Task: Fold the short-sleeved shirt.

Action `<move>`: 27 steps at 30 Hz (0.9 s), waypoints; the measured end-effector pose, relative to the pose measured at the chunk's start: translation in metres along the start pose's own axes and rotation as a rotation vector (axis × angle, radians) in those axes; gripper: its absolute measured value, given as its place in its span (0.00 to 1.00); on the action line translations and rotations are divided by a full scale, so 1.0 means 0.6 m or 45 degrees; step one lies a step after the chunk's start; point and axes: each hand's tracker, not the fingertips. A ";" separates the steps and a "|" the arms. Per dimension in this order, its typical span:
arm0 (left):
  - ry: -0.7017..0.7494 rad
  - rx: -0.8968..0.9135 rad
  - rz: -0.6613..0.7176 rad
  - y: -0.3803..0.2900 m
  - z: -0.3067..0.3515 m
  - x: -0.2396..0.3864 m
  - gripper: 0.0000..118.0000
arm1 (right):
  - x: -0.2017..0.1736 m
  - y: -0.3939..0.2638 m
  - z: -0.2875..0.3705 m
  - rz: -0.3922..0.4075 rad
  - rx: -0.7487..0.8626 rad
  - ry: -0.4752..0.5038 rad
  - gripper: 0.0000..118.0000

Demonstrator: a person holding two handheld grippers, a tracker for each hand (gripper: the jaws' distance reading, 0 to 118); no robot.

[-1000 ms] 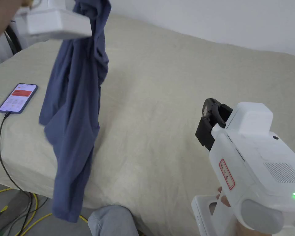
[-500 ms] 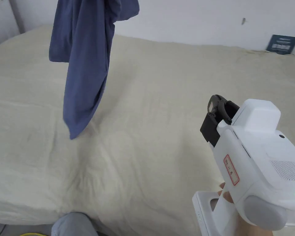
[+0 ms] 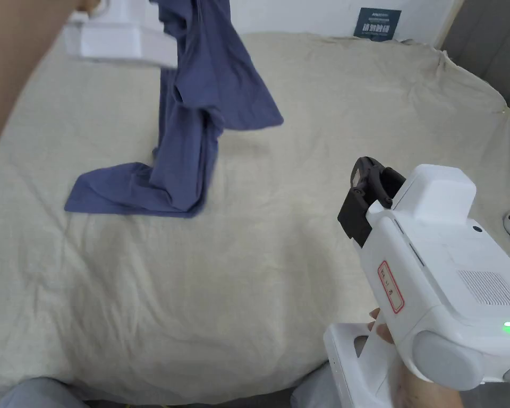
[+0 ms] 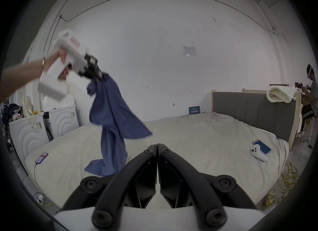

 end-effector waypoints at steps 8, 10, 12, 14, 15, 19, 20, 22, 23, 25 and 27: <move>0.041 -0.368 -0.078 -0.233 -0.166 0.014 0.03 | 0.001 -0.024 -0.021 -0.013 -0.063 -0.019 0.00; 0.054 -0.450 -0.112 -0.283 -0.186 0.017 0.03 | -0.003 -0.033 -0.029 -0.009 -0.087 -0.014 0.00; 0.073 -0.527 -0.148 -0.333 -0.206 0.018 0.03 | -0.006 -0.040 -0.036 -0.006 -0.111 -0.006 0.00; 0.094 -0.587 -0.176 -0.374 -0.211 0.021 0.03 | -0.009 -0.046 -0.041 -0.009 -0.125 0.002 0.00; 0.102 -0.610 -0.179 -0.394 -0.216 0.019 0.03 | -0.010 -0.048 -0.043 -0.009 -0.133 0.006 0.00; 0.121 -0.636 -0.141 -0.427 -0.218 0.009 0.13 | -0.012 -0.050 -0.046 -0.014 -0.148 0.012 0.00; 0.117 -0.615 -0.130 -0.426 -0.214 0.007 0.19 | -0.010 -0.050 -0.046 -0.014 -0.149 0.012 0.00; 0.078 -0.592 -0.088 -0.408 -0.211 -0.002 0.55 | -0.010 -0.049 -0.047 -0.010 -0.149 0.011 0.00; 0.061 -0.576 -0.062 -0.397 -0.205 -0.005 0.75 | -0.010 -0.048 -0.046 -0.011 -0.147 0.011 0.00; 0.038 -0.496 -0.019 -0.372 -0.183 -0.010 1.00 | -0.009 -0.046 -0.046 -0.013 -0.140 0.010 0.00; -0.006 -0.316 0.018 -0.341 -0.147 -0.014 1.00 | -0.010 -0.042 -0.045 -0.011 -0.129 0.010 0.00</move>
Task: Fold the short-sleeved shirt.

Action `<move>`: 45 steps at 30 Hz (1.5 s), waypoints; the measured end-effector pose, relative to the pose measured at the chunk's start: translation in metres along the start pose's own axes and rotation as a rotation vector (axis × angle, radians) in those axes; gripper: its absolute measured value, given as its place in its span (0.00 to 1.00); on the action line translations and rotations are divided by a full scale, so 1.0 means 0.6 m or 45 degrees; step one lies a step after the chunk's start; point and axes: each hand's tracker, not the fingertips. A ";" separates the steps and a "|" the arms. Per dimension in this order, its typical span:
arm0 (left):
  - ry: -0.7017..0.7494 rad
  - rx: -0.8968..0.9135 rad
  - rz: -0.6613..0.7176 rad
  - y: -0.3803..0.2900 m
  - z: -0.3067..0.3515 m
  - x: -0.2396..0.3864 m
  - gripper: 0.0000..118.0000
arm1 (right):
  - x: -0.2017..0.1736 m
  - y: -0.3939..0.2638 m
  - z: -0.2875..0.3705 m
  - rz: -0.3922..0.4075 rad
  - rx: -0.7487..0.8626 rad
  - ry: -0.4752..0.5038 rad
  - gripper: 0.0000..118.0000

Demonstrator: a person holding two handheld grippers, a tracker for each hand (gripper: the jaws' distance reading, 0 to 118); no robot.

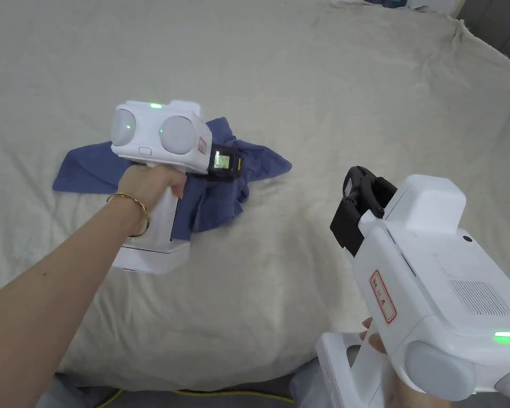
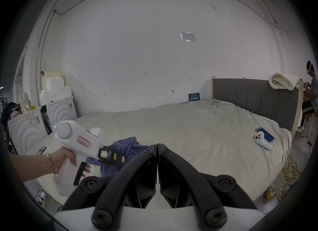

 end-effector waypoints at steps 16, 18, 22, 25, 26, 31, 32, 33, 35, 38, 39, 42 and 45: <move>0.320 0.774 0.015 -0.035 0.252 -0.061 1.00 | -0.031 0.033 -0.003 0.046 0.093 0.032 0.00; 0.399 0.803 -0.041 -0.066 0.252 -0.068 1.00 | -0.039 0.031 -0.003 0.052 0.097 0.042 0.00; 0.421 0.804 -0.071 -0.120 0.262 -0.074 0.84 | -0.053 0.024 -0.002 0.059 0.095 0.060 0.00; 0.450 0.781 -0.101 -0.154 0.258 -0.079 0.62 | -0.064 0.019 -0.002 0.069 0.091 0.071 0.00; 0.459 0.770 -0.096 -0.163 0.255 -0.080 0.56 | -0.066 0.017 -0.001 0.071 0.092 0.075 0.00; 0.456 0.747 -0.069 -0.198 0.248 -0.088 0.06 | -0.073 0.006 -0.002 0.092 0.079 0.077 0.00; 0.463 0.746 -0.064 -0.202 0.247 -0.089 0.01 | -0.074 0.004 -0.002 0.095 0.074 0.077 0.00; 0.457 0.742 -0.063 -0.205 0.246 -0.091 0.00 | -0.074 0.003 -0.002 0.095 0.071 0.076 0.00; 0.448 0.732 -0.067 -0.212 0.242 -0.090 0.00 | -0.073 -0.001 -0.002 0.096 0.063 0.071 0.00; 0.444 0.721 -0.081 -0.225 0.239 -0.087 0.00 | -0.069 -0.004 -0.005 0.093 0.053 0.063 0.00; 0.443 0.716 -0.072 -0.228 0.237 -0.087 0.00 | -0.068 -0.005 -0.005 0.090 0.050 0.063 0.00; 0.442 0.705 -0.023 -0.234 0.236 -0.089 0.00 | -0.061 -0.010 -0.012 0.090 0.042 0.059 0.00; 0.444 0.702 0.012 -0.231 0.234 -0.094 0.00 | -0.058 -0.013 -0.015 0.094 0.038 0.059 0.00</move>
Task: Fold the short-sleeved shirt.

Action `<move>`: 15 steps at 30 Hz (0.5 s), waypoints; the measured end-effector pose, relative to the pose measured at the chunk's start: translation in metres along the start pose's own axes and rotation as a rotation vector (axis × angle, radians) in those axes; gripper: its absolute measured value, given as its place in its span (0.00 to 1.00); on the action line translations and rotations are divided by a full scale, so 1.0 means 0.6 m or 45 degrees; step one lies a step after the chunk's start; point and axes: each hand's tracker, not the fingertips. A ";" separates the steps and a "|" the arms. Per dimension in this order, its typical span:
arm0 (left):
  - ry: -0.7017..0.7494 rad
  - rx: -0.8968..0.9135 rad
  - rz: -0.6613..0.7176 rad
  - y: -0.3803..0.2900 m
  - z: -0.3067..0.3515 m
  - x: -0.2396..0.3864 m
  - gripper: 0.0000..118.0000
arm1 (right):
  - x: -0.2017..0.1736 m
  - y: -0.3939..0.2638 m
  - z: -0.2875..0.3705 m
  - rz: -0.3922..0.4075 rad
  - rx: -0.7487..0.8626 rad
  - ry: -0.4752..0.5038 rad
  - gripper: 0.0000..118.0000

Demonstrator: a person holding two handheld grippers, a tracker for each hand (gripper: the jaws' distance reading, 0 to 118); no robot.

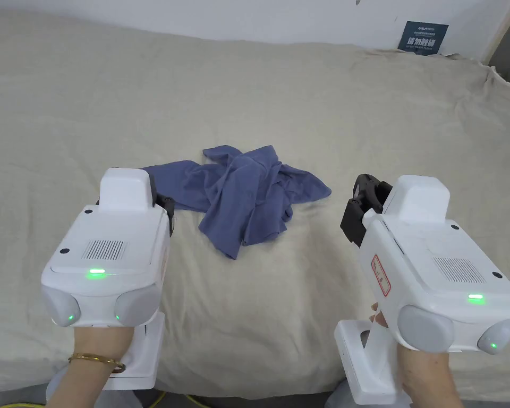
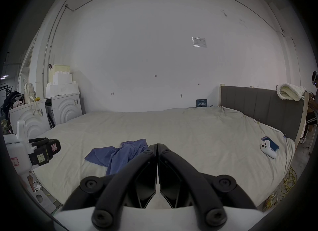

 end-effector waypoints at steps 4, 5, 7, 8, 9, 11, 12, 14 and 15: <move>0.008 -0.003 0.023 0.004 0.001 -0.004 0.00 | 0.001 0.001 -0.002 -0.001 -0.005 -0.003 0.00; 0.010 -0.001 0.022 0.005 0.003 -0.006 0.00 | 0.002 0.001 -0.003 -0.003 -0.007 -0.005 0.00; 0.012 -0.001 0.022 0.006 0.001 -0.008 0.00 | 0.005 0.002 -0.008 -0.008 -0.014 -0.007 0.00; 0.013 -0.002 0.023 0.007 -0.001 -0.009 0.00 | 0.008 0.000 -0.013 -0.012 -0.018 -0.007 0.00; 0.014 -0.001 0.024 0.008 -0.001 -0.011 0.00 | 0.009 0.001 -0.018 -0.013 -0.024 -0.007 0.00; 0.015 -0.005 0.029 0.010 -0.006 -0.013 0.00 | 0.012 0.007 -0.035 -0.009 -0.068 -0.015 0.00; 0.015 -0.005 0.030 0.011 -0.008 -0.014 0.00 | 0.012 0.012 -0.048 -0.010 -0.123 -0.024 0.01; 0.015 -0.004 0.032 0.013 -0.010 -0.015 0.00 | 0.021 0.025 -0.080 -0.025 -0.216 0.022 0.04; 0.015 -0.003 0.028 0.014 -0.012 -0.014 0.00 | 0.027 0.033 -0.097 -0.061 -0.233 0.016 0.10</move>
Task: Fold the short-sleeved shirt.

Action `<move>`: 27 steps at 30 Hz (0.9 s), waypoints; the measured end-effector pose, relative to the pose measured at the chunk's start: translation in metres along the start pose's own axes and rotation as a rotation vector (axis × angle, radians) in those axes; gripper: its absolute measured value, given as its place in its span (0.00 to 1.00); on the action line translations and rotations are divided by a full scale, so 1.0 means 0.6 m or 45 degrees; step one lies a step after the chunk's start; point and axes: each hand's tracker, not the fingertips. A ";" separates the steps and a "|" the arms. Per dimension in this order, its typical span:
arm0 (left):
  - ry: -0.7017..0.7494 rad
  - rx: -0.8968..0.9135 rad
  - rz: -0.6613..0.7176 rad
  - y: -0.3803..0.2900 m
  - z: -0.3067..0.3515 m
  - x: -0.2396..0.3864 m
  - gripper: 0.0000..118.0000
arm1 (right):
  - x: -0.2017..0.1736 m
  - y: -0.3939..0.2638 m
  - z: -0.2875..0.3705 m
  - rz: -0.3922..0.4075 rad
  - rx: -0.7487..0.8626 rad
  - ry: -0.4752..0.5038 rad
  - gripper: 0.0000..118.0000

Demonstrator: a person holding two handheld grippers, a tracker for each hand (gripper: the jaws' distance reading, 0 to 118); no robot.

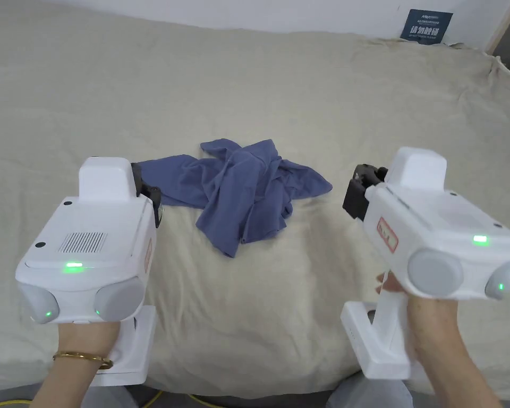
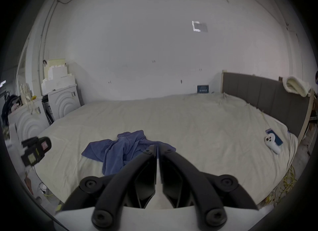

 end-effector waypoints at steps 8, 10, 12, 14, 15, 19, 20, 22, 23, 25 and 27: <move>-0.001 0.005 -0.011 0.009 -0.018 -0.005 0.00 | 0.036 0.091 -0.162 -0.002 -0.349 0.011 0.68; 0.004 0.004 -0.009 0.011 -0.026 -0.005 0.00 | 0.039 0.098 -0.208 0.046 -0.449 -0.005 0.68; 0.011 0.002 -0.009 0.013 -0.034 -0.006 0.00 | 0.045 0.099 -0.257 0.062 -0.549 -0.033 0.70; 0.016 -0.006 -0.011 0.015 -0.042 -0.005 0.00 | 0.052 0.093 -0.301 0.021 -0.663 -0.039 0.72; 0.018 -0.010 -0.012 0.015 -0.046 -0.005 0.00 | 0.057 0.088 -0.325 0.012 -0.731 -0.038 0.72; 0.024 -0.033 -0.015 0.013 -0.064 -0.003 0.00 | 0.064 0.064 -0.396 0.000 -0.815 -0.070 0.72; 0.025 -0.037 -0.014 0.012 -0.069 -0.002 0.00 | 0.064 0.059 -0.409 0.000 -0.832 -0.083 0.72; 0.026 -0.048 -0.013 0.009 -0.080 0.000 0.00 | 0.066 0.045 -0.435 -0.012 -0.873 -0.092 0.72; 0.028 -0.057 -0.012 0.007 -0.085 0.002 0.00 | 0.067 0.040 -0.446 -0.017 -0.893 -0.094 0.72; 0.026 -0.072 -0.010 0.003 -0.095 0.004 0.00 | 0.067 0.028 -0.466 -0.025 -0.907 -0.099 0.72; 0.026 -0.086 -0.007 -0.003 -0.107 0.003 0.00 | 0.066 0.018 -0.484 -0.034 -0.915 -0.096 0.72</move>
